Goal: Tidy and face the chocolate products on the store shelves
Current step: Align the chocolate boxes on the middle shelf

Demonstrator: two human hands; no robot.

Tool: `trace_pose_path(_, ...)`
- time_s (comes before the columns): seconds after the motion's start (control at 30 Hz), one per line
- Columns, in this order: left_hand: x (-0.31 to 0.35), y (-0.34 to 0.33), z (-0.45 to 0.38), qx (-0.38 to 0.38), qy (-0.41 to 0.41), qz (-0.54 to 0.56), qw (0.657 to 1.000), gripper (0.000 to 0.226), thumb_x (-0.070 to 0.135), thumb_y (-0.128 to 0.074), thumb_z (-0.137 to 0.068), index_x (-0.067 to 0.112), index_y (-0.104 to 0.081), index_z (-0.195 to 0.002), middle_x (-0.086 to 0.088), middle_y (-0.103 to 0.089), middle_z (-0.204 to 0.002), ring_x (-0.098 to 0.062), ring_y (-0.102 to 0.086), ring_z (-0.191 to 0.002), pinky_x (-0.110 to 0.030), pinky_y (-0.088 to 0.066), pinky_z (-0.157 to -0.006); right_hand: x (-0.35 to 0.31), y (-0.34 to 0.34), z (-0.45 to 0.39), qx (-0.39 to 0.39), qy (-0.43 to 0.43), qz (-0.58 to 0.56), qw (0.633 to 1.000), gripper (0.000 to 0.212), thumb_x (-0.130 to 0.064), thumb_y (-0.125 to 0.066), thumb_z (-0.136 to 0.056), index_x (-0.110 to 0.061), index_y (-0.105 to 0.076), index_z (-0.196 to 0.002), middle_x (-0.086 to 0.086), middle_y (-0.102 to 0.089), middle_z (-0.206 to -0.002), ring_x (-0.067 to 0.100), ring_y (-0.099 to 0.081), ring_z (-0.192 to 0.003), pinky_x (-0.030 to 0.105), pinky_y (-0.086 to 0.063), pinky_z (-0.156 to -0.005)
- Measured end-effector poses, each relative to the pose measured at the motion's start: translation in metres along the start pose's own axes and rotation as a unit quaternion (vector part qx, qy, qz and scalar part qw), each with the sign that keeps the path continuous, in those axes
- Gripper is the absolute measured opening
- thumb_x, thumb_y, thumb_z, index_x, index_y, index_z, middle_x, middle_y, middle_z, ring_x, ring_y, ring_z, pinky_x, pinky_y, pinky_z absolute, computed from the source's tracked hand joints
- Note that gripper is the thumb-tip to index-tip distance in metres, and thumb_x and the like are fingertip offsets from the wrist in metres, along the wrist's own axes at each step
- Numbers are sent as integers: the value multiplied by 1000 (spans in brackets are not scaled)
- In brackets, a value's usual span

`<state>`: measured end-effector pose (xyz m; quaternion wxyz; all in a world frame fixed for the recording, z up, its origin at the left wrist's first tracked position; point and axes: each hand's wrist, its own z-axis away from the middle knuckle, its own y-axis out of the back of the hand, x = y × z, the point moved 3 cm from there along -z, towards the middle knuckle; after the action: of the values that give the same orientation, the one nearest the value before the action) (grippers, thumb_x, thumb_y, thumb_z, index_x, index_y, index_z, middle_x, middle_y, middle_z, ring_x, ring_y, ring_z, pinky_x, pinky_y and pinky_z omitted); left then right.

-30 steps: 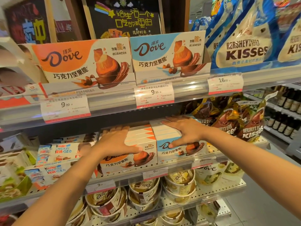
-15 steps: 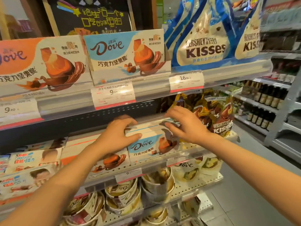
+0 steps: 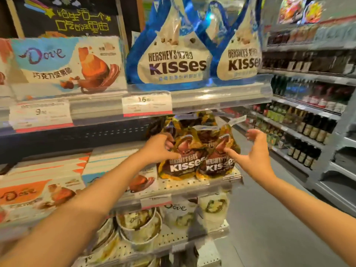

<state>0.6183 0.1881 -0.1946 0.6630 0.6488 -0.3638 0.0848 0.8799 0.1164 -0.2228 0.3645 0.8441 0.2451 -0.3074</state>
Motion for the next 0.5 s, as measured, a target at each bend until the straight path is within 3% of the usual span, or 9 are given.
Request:
trace_pose_path(0.07,-3,-6,-6,-6,16,-24,1000,43,28,-81,-70,16,-54,-100,-1,-52,-87,-16,-53,-82,-32,-47,-77,12,-4,-11,-92,-35,1,995,91,-42,-81,-63,-13,-33,-135,4,-43,-128,18,-43,-117,32,-38,-97)
trace_pose_path(0.13,-6,-10,-8,-15,20,-53,998,32,30,-80,-72,25,-49,-78,-3,-49,-83,-17,-48,-78,-31,-40,-70,18,-9,-21,-180,-51,-10,982,96,-40,-83,-62,-18,-30,-139,1,-44,-132,17,-43,-121,33,-39,-101)
trace_pose_path(0.23,-8,-12,-9,-23,22,-59,998,35,25,-74,-78,14,-46,-60,-5,-43,-63,-19,-45,-60,-30,-35,-59,18,-16,-32,-286,-50,-64,955,79,-23,-84,-66,-18,-41,-132,-6,-54,-114,9,-52,-104,23,-45,-89)
trace_pose_path(0.27,-9,-12,-9,-19,32,-67,997,36,22,-71,-81,12,-46,-58,-4,-42,-59,-18,-45,-57,-30,-35,-57,20,-18,-36,-305,-46,-75,948,71,-18,-83,-67,-15,-48,-128,-7,-59,-108,8,-56,-98,25,-48,-88)
trace_pose_path(0.37,-14,-10,-9,-11,39,-78,996,25,20,-66,-86,0,-57,-73,-16,-59,-74,-25,-59,-70,-36,-48,-63,28,-25,-47,-332,-42,-80,939,50,-19,-84,-65,-14,-64,-111,-2,-71,-99,13,-67,-92,40,-55,-87)
trace_pose_path(0.5,-21,-11,-12,-30,55,-75,995,21,18,-63,-87,2,-60,-101,-19,-66,-100,-29,-64,-92,-45,-54,-80,31,-33,-48,-341,-66,-81,934,28,-24,-81,-68,-18,-66,-91,-2,-71,-88,14,-68,-82,31,-57,-75)
